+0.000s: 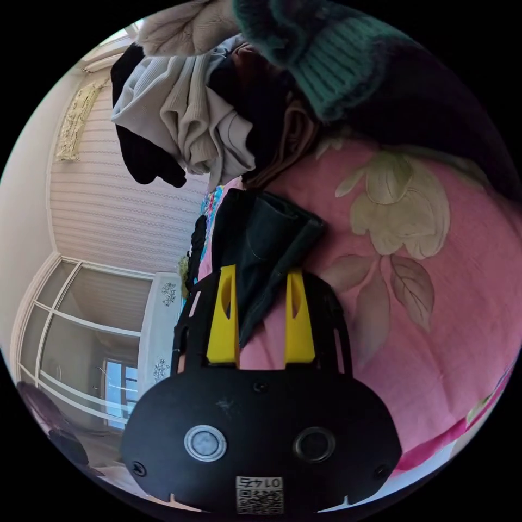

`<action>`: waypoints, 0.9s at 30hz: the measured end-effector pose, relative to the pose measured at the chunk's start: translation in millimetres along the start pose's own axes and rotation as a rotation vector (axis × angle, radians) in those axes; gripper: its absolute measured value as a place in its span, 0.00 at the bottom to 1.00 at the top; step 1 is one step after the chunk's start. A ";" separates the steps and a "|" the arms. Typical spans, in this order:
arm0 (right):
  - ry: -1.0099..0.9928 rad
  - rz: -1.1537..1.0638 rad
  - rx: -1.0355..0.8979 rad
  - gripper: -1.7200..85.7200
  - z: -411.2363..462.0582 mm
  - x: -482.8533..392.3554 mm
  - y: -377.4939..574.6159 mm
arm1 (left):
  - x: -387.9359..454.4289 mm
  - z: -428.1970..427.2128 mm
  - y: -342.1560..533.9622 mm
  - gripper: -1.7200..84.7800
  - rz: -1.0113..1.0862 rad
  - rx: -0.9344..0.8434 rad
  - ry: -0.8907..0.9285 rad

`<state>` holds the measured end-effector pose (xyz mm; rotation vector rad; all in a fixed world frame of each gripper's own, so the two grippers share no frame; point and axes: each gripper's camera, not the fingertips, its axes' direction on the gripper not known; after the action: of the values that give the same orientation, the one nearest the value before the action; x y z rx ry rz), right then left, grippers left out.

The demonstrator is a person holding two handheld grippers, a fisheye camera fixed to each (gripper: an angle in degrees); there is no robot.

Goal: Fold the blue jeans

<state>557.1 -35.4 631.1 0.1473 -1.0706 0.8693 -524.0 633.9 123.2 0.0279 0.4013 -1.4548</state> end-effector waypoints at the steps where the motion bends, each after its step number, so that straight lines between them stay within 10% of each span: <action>1: -0.014 0.010 0.006 0.16 6.2 -0.5 -4.9 | 4.5 8.7 0.4 0.17 -0.011 0.011 -0.002; 22: 0.057 -0.137 -0.434 0.02 -88.5 66.0 27.1 | 74.6 61.2 88.6 0.09 0.195 -0.205 -0.068; 27: 0.071 -0.117 -0.260 0.04 -128.7 87.1 59.0 | 86.6 78.3 128.5 0.08 0.170 -0.180 -0.086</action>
<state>624.2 116.3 620.0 -0.0386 -1.0871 0.6194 -374.9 547.1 143.3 -0.1414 0.4472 -1.2440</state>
